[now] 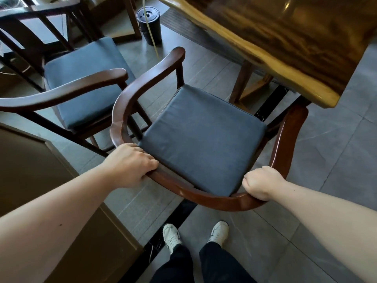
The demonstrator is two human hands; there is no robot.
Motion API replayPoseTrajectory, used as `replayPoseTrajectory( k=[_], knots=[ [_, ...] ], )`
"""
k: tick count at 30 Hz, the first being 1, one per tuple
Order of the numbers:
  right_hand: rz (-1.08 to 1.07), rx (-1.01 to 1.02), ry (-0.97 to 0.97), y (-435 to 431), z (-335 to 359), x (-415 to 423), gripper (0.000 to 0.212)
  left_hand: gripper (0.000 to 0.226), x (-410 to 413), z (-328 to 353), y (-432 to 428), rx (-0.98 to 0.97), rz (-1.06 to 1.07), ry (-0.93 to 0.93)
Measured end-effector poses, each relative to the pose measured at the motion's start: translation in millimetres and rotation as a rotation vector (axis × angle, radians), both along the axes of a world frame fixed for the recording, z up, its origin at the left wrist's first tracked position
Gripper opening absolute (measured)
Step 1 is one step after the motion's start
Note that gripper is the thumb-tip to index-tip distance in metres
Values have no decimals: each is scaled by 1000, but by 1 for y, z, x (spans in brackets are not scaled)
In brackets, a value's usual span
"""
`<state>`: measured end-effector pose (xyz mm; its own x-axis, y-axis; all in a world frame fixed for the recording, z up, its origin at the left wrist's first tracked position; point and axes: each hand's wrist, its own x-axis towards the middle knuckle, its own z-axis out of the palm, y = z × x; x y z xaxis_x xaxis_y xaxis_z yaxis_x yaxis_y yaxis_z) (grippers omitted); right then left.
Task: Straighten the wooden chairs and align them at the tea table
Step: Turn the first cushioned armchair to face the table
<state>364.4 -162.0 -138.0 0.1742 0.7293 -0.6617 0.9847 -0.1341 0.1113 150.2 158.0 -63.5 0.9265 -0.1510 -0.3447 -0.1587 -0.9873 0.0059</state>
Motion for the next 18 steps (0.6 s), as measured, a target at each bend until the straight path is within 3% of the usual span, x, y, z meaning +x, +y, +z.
replayPoseTrajectory(
  k=[7, 12, 18],
  knots=[
    [25, 10, 1, 1, 1, 11, 31, 23, 19, 11, 4, 42, -7, 46],
    [-93, 26, 0, 0, -7, -8, 34, 28, 2, 9, -2, 74, 11, 161],
    [-180, 53, -1, 1, -8, -14, 36, 24, -6, 1, 6, 32, -22, 125]
  ],
)
